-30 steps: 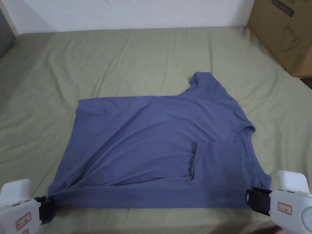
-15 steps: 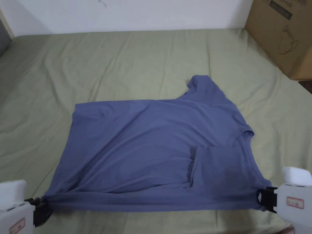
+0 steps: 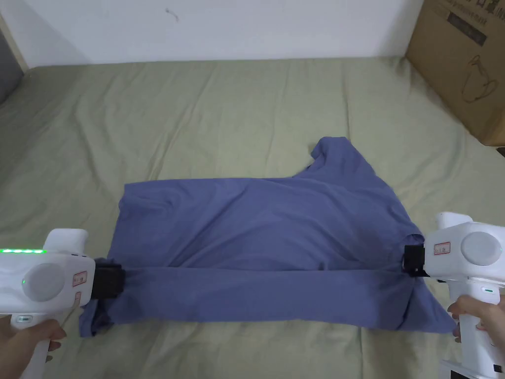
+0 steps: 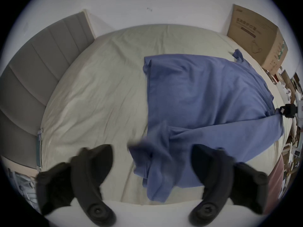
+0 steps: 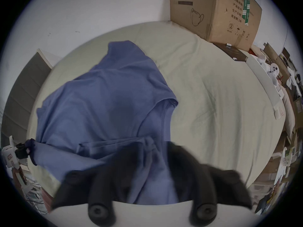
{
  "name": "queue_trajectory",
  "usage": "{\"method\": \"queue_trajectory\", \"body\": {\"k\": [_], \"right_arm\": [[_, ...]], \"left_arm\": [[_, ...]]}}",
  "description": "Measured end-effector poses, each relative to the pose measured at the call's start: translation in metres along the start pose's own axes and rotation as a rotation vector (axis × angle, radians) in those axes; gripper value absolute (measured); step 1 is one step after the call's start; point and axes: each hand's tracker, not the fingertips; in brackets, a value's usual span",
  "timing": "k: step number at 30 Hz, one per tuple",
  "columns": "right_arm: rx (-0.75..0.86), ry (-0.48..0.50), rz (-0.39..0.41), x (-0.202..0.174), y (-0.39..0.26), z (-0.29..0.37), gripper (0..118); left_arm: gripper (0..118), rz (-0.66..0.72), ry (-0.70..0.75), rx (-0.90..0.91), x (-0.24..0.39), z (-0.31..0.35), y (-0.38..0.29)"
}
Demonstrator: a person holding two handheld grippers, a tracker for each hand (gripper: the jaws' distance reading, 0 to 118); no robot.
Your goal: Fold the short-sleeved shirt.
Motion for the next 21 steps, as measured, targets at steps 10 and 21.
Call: {"method": "queue_trajectory", "body": {"k": [10, 21], "right_arm": [[0.143, 0.089, 0.072, -0.008, -0.059, 0.082, 4], [0.041, 0.144, 0.001, -0.001, -0.103, 0.063, 4]], "left_arm": [[0, 0.179, -0.116, 0.130, -0.019, 0.072, -0.066], [98, 0.165, -0.083, 0.058, -0.007, 0.014, -0.070]]}}
